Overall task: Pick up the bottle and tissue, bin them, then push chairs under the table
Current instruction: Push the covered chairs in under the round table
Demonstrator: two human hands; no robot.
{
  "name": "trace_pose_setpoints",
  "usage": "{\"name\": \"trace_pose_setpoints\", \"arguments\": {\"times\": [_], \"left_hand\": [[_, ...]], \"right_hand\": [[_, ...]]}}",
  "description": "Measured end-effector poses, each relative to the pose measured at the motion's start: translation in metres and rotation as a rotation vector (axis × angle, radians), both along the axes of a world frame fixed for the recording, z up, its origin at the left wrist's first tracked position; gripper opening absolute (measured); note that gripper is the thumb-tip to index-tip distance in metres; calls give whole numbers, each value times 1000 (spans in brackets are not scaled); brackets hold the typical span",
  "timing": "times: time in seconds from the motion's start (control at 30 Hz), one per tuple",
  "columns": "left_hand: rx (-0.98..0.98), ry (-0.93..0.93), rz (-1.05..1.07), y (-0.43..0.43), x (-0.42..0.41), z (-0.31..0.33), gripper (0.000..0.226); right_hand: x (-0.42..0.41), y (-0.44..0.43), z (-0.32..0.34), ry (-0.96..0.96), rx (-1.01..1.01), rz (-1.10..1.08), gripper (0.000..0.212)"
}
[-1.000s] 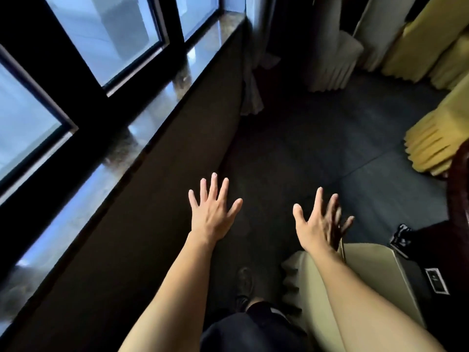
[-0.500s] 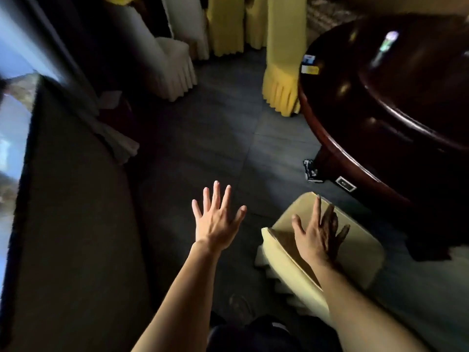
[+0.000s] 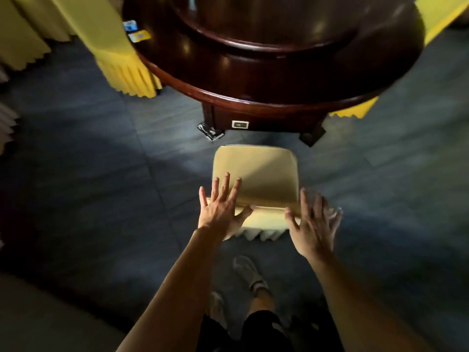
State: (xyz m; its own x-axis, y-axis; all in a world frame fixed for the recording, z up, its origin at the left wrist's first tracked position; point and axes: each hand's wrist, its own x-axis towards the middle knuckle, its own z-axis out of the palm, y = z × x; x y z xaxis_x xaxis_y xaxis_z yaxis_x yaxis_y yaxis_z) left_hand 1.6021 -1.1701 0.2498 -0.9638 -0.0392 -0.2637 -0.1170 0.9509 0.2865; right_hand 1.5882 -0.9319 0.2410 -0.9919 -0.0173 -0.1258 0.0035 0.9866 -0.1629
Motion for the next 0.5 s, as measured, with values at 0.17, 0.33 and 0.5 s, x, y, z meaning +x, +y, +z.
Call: {"name": "trace_pose_setpoints", "arguments": {"times": [0.17,0.33,0.5], "left_hand": [[-41,-42,-32,9,0,-4,88],[-44,-75,59,-1,-20,-4,78],[-85,-75,136,5,-32,-11,77]], "right_hand": [[-12,0,5,-61,36,32,80],[-27,-7,0,-30,39,79,81],[-52,-8,-3,-15,106,199,87]]}}
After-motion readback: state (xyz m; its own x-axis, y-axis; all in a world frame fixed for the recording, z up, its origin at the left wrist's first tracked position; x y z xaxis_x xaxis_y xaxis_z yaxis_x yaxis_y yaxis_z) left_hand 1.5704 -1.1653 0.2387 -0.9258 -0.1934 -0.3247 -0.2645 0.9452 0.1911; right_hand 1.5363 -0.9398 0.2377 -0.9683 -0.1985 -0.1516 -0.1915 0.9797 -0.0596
